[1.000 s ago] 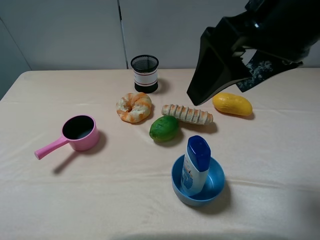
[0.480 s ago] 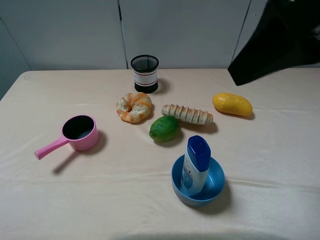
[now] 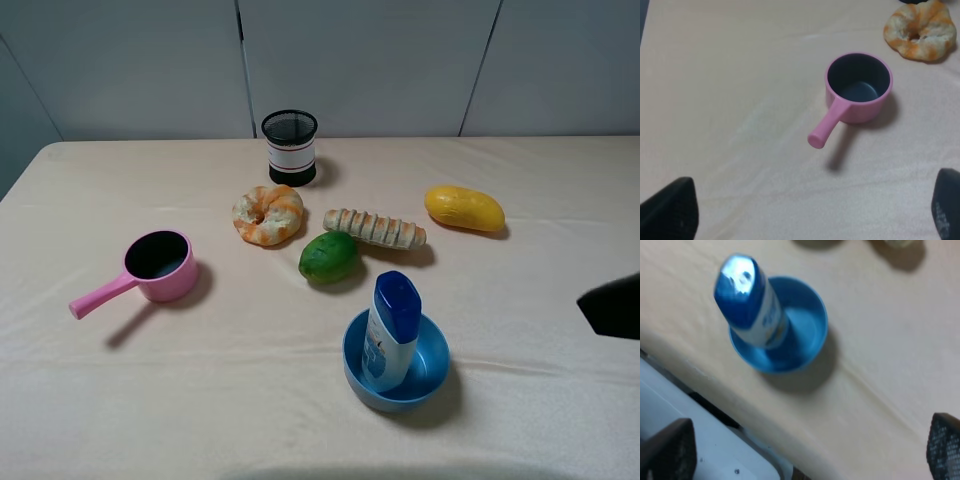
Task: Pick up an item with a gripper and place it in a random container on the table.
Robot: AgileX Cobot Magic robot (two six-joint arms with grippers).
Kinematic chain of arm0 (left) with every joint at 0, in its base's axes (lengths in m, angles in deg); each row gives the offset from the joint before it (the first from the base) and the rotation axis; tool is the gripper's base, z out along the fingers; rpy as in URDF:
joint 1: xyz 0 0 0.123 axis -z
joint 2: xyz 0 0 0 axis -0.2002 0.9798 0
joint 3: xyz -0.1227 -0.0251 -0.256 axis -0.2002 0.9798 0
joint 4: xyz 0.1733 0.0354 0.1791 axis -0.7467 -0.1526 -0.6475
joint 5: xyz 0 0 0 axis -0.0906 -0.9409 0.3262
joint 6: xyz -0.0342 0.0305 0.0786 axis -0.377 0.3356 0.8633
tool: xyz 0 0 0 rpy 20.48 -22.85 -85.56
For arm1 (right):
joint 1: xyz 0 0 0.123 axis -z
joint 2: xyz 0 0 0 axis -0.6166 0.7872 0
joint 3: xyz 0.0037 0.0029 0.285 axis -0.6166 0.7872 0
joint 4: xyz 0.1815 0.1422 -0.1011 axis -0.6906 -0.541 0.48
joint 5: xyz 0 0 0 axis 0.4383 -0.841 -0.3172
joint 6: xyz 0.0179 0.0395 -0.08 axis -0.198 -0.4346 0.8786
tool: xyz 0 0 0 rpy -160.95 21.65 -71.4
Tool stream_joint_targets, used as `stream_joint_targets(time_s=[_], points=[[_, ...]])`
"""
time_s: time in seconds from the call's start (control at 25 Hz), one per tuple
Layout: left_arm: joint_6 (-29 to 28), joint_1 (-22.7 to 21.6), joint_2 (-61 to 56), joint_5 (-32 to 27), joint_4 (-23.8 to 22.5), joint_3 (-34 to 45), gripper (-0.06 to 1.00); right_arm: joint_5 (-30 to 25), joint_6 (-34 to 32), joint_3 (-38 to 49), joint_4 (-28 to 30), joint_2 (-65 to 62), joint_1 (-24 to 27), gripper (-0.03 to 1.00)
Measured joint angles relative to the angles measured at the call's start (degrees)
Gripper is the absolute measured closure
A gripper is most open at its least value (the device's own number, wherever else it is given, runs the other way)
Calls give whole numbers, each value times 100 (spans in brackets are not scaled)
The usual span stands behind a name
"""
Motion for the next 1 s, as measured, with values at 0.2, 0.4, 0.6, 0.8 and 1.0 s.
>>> stream_joint_targets(time_s=[0.2, 0.4, 0.6, 0.8, 1.0], points=[[0, 0, 0, 0, 0, 0, 0, 7, 0, 657, 17, -989, 857, 27], [0, 0, 0, 0, 0, 0, 0, 181, 87, 1268, 58, -2259, 1992, 27], [0, 0, 0, 0, 0, 0, 0, 509, 104, 1739, 97, -3370, 2792, 27], [0, 0, 0, 0, 0, 0, 0, 949, 104, 1938, 166, -4254, 3370, 27], [0, 0, 0, 0, 0, 0, 0, 1060, 104, 2063, 248, -4363, 3755, 27]])
